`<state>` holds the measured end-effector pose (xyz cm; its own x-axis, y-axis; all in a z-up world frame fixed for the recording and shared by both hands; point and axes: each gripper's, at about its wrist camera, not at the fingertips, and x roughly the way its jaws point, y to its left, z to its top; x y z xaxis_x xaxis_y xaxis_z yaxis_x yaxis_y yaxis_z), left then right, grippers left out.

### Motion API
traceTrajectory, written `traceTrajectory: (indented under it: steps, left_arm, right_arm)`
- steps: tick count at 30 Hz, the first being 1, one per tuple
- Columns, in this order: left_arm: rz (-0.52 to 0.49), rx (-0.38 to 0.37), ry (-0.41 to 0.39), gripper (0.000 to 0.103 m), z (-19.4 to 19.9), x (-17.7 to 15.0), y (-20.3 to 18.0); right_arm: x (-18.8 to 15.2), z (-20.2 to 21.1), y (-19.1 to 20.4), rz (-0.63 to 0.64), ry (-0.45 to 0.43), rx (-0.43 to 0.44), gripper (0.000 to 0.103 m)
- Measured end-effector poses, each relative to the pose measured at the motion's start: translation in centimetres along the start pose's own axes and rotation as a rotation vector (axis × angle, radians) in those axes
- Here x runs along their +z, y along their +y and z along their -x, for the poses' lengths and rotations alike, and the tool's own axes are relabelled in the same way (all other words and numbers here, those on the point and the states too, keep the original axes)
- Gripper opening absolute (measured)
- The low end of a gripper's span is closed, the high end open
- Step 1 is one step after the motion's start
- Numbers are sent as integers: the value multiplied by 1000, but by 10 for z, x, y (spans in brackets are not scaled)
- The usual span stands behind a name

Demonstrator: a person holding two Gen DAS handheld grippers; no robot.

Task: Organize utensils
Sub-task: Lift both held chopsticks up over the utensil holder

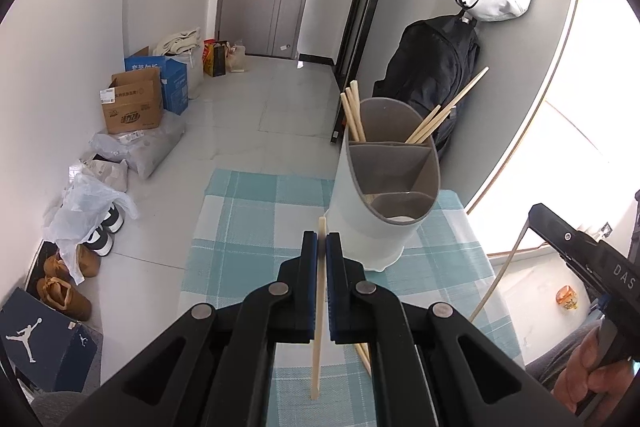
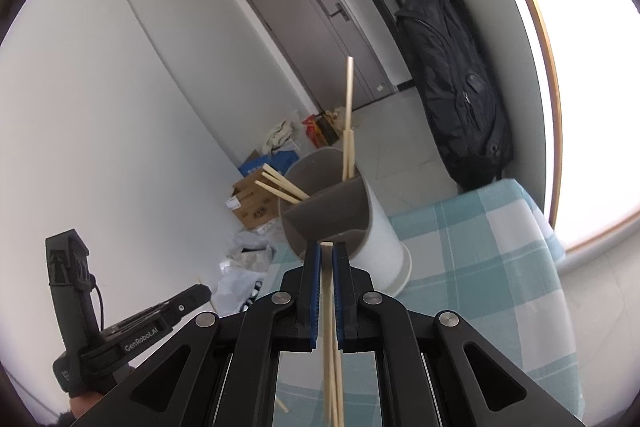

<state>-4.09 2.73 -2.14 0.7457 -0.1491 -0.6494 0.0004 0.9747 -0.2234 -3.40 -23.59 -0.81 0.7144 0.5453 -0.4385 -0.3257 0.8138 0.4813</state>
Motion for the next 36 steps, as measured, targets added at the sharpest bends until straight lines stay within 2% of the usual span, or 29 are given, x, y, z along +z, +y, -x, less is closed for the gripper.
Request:
traceTrajectory:
  steps: [10,17,26,36]
  left_arm:
    - [-21,-37,-23,0,16,16,-10]
    - [-35,-67,-42,0,30,41,-19]
    - [-11,-102,-97,0,42,95,-30]
    - [-1,-115,-182,0,36,158,-49]
  right_arm:
    - [17,6,11,10,-40,8,5]
    - [42,8,20,42,-68,22,5]
    - [107,5,38,108,-131,38,5]
    - [181,-21,56,182,-206,31,5]
